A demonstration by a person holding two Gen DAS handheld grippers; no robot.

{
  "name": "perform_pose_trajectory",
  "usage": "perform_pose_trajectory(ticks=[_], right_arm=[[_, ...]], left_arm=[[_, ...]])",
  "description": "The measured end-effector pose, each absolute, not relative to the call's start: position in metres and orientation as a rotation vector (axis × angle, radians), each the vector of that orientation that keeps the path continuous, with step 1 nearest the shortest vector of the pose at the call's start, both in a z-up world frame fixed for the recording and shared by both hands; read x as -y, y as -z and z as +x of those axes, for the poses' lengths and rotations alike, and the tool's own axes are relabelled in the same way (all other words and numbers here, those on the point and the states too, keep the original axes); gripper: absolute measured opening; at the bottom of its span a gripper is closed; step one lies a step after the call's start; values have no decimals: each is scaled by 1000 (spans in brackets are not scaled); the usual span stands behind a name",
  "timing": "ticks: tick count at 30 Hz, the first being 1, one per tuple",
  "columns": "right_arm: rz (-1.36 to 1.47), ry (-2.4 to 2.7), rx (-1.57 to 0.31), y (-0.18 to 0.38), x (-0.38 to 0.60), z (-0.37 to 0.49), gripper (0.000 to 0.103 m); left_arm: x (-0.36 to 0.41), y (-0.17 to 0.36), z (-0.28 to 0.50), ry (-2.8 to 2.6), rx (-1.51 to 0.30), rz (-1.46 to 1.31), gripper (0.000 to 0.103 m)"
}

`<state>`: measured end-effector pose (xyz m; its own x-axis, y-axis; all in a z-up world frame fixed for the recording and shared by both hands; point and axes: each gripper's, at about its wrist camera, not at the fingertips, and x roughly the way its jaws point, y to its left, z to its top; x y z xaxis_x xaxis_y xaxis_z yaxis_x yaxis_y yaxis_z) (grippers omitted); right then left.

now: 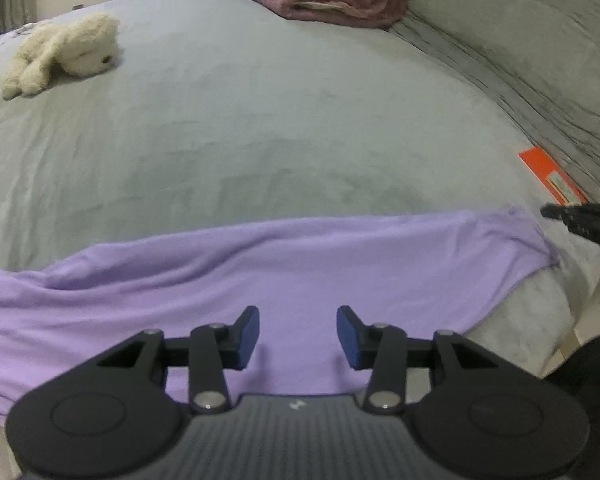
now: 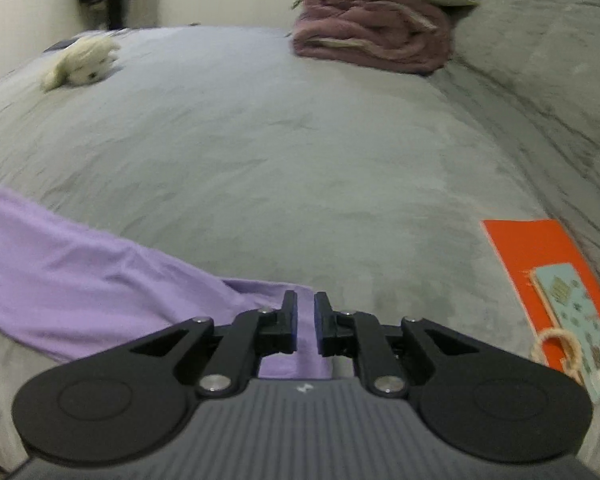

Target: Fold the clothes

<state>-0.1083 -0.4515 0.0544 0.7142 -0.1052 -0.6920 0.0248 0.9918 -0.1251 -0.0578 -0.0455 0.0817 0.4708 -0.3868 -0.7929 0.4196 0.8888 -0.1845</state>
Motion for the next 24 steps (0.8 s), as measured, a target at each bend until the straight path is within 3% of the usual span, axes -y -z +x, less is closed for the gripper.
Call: perform_pose_trajectory(ticks=[3, 6, 7, 8, 9, 13, 24], right_arm=[[-138, 35, -792, -46, 455, -101, 37], [-175, -4, -810, -37, 455, -96, 38], [-200, -22, -817, -33, 452, -96, 34], [-222, -31, -837, -29, 450, -95, 24], [-237, -31, -855, -26, 449, -96, 3], [-234, -8, -811, -32, 449, -100, 3], [-254, 22, -764, -30, 450, -102, 4]], left_arm=[[40, -98, -50, 464, -948, 60, 44], [26, -140, -44, 418, -855, 109, 44], [18, -157, -42, 403, -823, 95, 44], [11, -173, -41, 391, -794, 73, 45], [4, -189, -40, 391, -776, 39, 46], [14, -210, -53, 461, -765, 45, 51], [93, -151, -73, 588, -926, 1, 53]])
